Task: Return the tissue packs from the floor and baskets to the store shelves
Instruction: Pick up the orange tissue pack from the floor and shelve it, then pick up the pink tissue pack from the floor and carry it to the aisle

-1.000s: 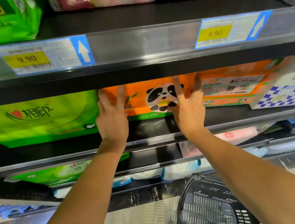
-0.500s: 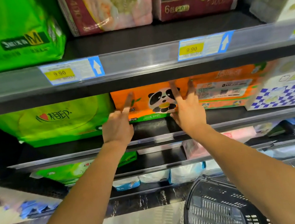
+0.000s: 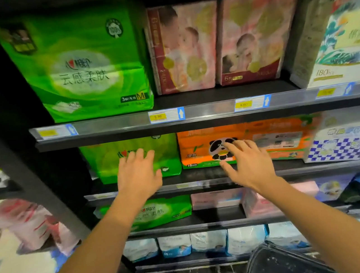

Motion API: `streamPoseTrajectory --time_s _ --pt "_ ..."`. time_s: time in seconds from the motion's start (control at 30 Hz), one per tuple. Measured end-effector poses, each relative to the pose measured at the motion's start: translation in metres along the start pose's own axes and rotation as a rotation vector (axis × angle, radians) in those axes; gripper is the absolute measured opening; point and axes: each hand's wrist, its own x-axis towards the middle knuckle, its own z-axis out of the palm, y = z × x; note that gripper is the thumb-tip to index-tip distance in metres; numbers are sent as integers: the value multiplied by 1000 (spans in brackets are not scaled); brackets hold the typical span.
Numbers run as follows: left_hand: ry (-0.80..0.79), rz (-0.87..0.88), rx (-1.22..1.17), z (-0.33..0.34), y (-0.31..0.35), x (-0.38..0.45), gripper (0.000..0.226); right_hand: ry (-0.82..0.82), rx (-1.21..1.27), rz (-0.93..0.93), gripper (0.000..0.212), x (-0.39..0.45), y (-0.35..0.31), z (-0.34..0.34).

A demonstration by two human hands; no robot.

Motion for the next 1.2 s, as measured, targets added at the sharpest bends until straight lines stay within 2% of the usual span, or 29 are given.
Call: streamPoseTrajectory --time_s 0.1,0.23,0.43,0.6,0.8,0.97,1.2 --pt "36 -13 5 -29 -43 -36 52 19 3 -61 62 -9 -31 -25" --pt "37 -73 40 -64 -105 -85 53 36 -57 -172 66 -8 -88 -63" --pt "75 -210 56 -117 -189 -172 60 102 -68 -449 67 -11 -218 -113" --pt "67 -401 66 -149 -255 -266 63 133 -7 -686 64 -33 -346 -133" --pt "34 -654 111 -172 -320 -385 53 137 125 -933 62 -84 -486 -134" --pt "38 -876 115 -181 -361 -466 59 78 275 -1110 60 -126 -580 -131" --pt "71 -1155 153 -176 -411 -541 56 16 382 -1331 59 -161 -708 -110"
